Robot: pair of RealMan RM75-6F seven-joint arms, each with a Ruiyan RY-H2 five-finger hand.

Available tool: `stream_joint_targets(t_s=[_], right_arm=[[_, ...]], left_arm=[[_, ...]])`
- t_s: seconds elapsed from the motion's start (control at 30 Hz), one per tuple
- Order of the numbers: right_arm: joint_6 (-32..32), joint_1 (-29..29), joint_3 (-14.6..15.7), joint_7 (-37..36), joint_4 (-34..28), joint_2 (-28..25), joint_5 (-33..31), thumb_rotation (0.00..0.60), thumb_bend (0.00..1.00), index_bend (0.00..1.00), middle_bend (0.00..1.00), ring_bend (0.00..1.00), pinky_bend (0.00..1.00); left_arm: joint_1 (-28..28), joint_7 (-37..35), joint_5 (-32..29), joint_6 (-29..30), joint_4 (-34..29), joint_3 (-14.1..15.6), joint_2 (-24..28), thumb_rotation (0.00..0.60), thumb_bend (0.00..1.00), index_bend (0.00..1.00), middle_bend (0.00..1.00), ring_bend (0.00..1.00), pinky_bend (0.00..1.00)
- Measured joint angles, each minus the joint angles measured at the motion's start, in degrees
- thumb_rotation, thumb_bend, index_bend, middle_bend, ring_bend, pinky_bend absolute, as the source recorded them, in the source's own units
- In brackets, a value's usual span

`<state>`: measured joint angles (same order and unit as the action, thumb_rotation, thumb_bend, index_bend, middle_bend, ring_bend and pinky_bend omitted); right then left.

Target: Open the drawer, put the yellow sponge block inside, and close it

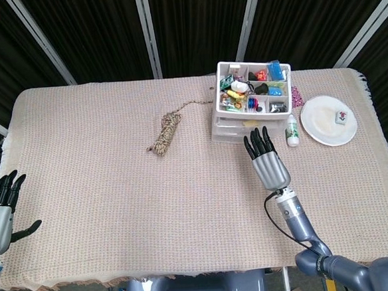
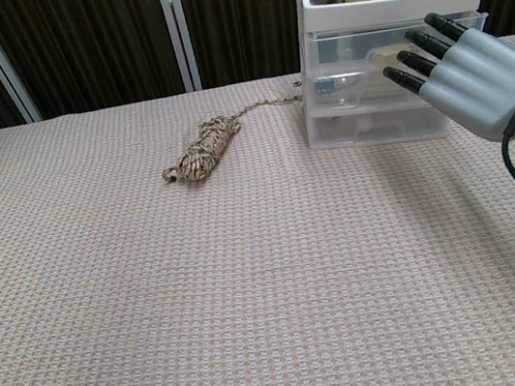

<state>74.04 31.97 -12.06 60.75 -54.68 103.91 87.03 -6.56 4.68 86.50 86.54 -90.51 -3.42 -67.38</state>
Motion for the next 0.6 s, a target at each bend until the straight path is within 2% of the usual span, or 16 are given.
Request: stream_joint_targets(t_s=[0.6], right_arm=[[-2.2, 3.5, -1.8, -0.1, 4.8, 2.8, -3.8, 0.600, 0.25, 0.00, 0.00, 0.00, 0.00]], left_arm=[[-0.1, -0.4, -0.4, -0.5, -0.2, 0.0, 0.2, 0.600, 0.15, 0.05, 0.00, 0.00, 0.00]])
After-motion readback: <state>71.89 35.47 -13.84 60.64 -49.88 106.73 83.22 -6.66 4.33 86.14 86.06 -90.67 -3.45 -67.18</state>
